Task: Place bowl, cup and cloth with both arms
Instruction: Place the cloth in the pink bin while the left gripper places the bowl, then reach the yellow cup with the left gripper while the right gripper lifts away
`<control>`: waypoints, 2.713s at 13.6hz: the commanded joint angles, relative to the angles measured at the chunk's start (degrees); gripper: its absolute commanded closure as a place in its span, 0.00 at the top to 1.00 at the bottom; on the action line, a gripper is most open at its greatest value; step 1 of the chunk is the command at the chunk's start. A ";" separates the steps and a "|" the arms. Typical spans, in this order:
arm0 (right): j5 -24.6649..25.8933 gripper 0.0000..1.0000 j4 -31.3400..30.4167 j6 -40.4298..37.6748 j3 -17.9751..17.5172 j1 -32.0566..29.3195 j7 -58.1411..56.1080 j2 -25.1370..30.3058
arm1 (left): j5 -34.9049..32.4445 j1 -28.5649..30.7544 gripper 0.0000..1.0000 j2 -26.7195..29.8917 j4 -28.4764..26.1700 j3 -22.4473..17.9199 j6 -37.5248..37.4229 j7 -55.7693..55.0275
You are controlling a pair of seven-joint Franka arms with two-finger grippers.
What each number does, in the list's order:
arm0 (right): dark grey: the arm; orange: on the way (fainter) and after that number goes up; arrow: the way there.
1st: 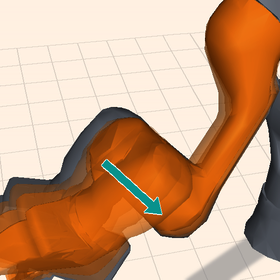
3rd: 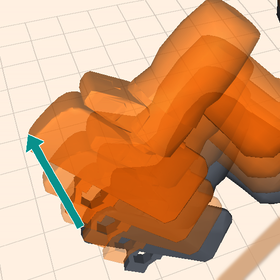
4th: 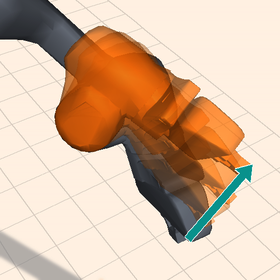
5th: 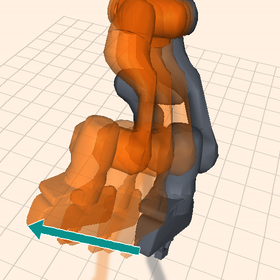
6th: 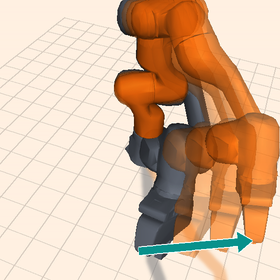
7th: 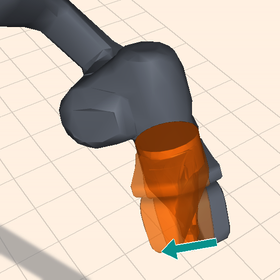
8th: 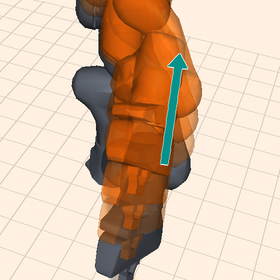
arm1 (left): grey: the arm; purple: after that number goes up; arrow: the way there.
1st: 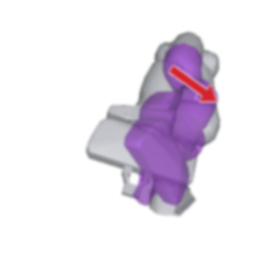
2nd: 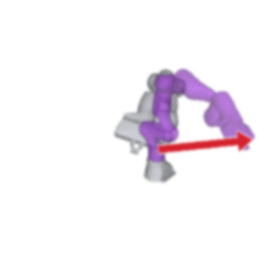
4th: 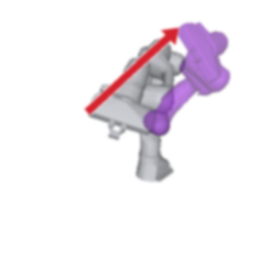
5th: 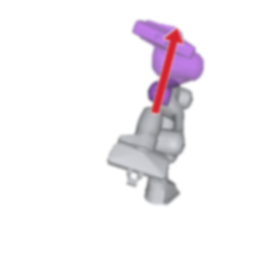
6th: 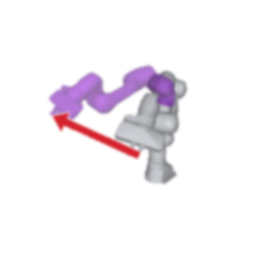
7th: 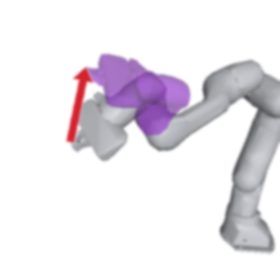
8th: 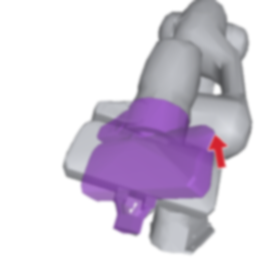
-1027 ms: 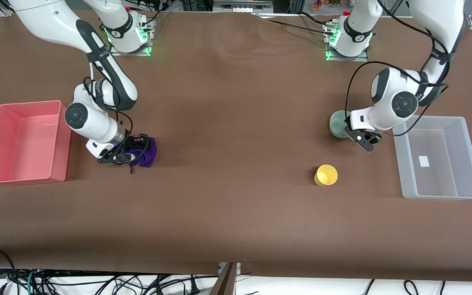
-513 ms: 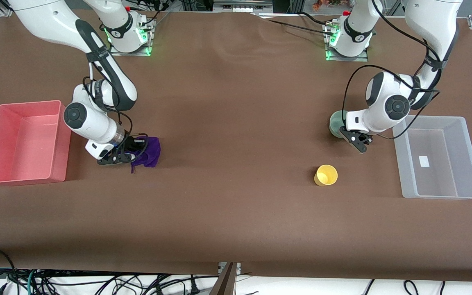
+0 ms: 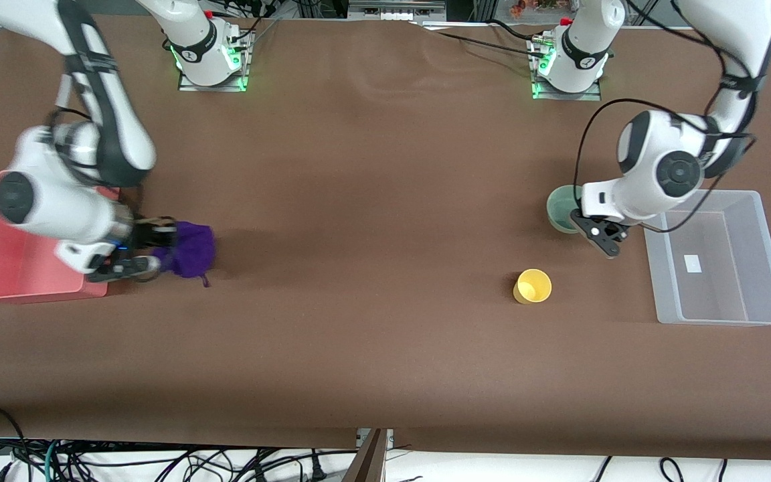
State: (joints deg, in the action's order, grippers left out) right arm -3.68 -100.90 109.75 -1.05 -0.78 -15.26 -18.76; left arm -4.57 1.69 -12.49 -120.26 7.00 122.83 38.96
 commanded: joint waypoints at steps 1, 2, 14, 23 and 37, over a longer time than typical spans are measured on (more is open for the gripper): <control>0.94 0.00 10.17 -14.34 6.56 -0.62 -10.62 -0.40 | -1.15 2.17 0.00 -0.69 12.82 -0.40 -14.60 4.79; 2.00 0.00 11.50 -16.47 9.29 -0.71 -15.10 -0.23 | -1.23 4.53 0.00 -1.82 15.64 -0.41 -16.47 7.24; 3.85 0.00 5.63 -7.98 22.67 -6.86 -33.96 -5.05 | -3.96 27.22 0.00 -27.31 31.84 -0.23 -0.95 23.26; 1.22 1.00 1.93 -0.50 22.67 -8.10 -33.17 -6.91 | -3.87 23.46 1.00 -21.00 36.22 4.67 -13.02 16.27; 6.49 1.00 19.69 -25.01 -1.04 -7.39 6.97 1.87 | 5.80 1.83 0.96 -31.27 39.58 7.06 -5.61 -25.51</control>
State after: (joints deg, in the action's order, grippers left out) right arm 2.05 -81.18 86.92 1.29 -7.35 -13.21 -19.02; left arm -0.06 4.79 -43.36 -79.96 14.57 114.78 15.35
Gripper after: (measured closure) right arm 0.000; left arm 0.018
